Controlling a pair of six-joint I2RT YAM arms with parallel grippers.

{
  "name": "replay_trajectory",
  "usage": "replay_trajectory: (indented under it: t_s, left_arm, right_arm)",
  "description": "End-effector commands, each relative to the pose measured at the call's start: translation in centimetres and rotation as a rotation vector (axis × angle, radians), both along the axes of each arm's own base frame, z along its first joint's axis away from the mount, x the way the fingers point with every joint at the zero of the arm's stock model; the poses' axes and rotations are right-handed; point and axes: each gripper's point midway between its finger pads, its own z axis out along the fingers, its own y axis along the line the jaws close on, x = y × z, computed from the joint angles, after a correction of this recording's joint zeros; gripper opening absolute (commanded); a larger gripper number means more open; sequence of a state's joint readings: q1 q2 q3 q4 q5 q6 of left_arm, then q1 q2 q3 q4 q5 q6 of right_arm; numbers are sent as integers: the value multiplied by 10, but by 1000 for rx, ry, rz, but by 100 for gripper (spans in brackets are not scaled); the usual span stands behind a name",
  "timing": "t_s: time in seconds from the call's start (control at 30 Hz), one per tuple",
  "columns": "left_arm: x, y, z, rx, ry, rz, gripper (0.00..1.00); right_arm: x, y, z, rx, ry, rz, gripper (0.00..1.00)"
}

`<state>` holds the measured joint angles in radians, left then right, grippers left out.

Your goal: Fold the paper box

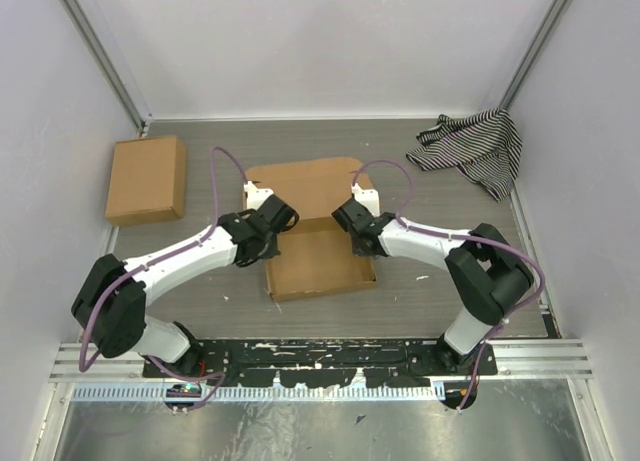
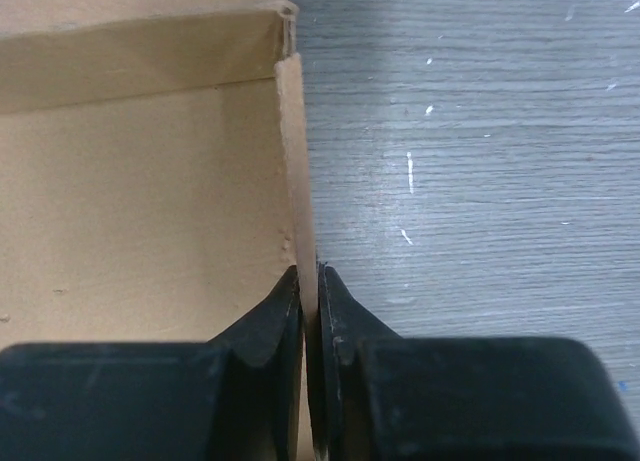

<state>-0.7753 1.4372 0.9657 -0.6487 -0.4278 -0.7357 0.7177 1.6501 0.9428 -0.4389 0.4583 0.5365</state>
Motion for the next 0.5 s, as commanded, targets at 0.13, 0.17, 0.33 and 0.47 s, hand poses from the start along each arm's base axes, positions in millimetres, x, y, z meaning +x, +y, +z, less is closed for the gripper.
replay_trajectory:
  t_s: [0.13, 0.17, 0.33, 0.47]
  left_arm:
    - [6, 8, -11, 101, 9, -3, 13]
    - [7, 8, -11, 106, 10, -3, 14]
    - [10, 9, -4, 112, -1, 3, 24]
    - [14, 8, 14, 96, -35, 1, 40]
  right_arm:
    - [-20, 6, -24, 81, 101, -17, 36]
    - [-20, 7, -20, 90, 97, -12, 41]
    - [-15, 7, 11, 135, 33, -7, 57]
    - [-4, 11, 49, 200, -36, 12, 61]
